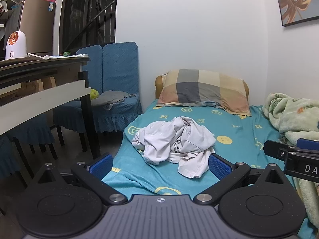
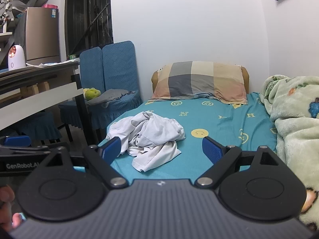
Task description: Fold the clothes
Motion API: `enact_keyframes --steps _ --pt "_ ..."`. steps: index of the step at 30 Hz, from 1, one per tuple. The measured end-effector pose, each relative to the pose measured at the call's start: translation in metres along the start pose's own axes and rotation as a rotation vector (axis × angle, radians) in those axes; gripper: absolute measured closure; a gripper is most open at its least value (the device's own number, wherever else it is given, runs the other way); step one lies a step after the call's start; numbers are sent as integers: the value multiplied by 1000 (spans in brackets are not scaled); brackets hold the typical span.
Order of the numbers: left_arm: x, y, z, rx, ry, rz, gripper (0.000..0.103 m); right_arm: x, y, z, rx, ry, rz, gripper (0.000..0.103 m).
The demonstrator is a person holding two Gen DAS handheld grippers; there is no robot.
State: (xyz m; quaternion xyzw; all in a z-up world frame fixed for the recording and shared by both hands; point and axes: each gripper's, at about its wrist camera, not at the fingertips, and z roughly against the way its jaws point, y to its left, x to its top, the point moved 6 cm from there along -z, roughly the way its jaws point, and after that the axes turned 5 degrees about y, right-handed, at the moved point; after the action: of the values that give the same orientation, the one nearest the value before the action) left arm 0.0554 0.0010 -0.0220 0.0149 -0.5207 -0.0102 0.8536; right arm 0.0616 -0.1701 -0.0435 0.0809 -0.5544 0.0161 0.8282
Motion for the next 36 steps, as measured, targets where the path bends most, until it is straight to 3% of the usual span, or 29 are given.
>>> enact_keyframes --steps 36 --pt "-4 -1 -3 -29 28 -5 0 1 -4 2 16 2 -20 13"
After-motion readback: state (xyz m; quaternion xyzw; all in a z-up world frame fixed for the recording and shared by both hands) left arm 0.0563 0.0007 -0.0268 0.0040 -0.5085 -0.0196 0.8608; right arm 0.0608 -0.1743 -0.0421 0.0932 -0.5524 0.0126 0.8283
